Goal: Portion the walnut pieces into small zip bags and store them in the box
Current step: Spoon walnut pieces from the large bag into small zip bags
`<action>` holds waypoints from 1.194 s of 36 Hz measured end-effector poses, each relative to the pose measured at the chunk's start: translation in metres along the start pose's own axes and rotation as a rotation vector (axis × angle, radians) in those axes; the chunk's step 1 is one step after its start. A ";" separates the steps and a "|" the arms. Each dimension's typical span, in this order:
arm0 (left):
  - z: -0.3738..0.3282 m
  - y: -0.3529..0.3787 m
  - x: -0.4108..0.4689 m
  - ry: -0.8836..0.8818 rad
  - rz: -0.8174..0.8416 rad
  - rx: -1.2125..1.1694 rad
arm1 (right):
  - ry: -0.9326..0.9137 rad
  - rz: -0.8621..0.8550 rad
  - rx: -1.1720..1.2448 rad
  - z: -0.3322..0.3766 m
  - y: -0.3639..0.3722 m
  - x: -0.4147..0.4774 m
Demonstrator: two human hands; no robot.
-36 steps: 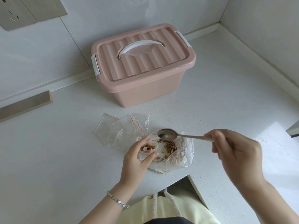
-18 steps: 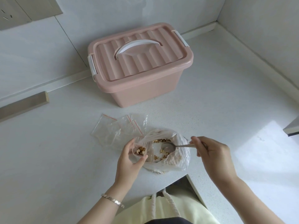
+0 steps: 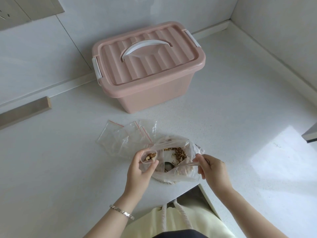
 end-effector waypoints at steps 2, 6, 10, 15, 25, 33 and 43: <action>0.000 -0.001 -0.001 -0.003 0.000 -0.018 | 0.087 0.019 0.051 -0.003 0.003 0.002; -0.008 -0.002 -0.002 0.003 -0.023 -0.085 | 0.216 0.037 0.168 -0.010 0.002 0.006; -0.016 -0.001 -0.002 0.030 -0.034 -0.138 | 0.282 0.009 0.269 -0.013 -0.007 0.006; -0.015 0.000 -0.001 0.039 0.020 -0.092 | 0.286 -0.059 0.338 -0.009 -0.027 0.005; 0.001 0.009 0.000 -0.001 0.170 0.159 | 0.165 -0.168 0.356 0.031 -0.059 -0.001; 0.001 0.015 0.002 -0.020 0.183 0.249 | -0.184 -0.122 0.196 0.077 -0.046 -0.022; -0.004 0.012 0.003 0.003 0.139 0.223 | -0.623 -0.232 -0.057 0.078 -0.046 -0.027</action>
Point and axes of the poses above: each hand's wrist, its own x-axis towards the middle knuckle, its own y-axis out of the palm, z = x × y, the point moved 1 cm from there along x, towards the middle knuckle, and after that the axes turned 8 degrees about y, right-handed, at the moved point
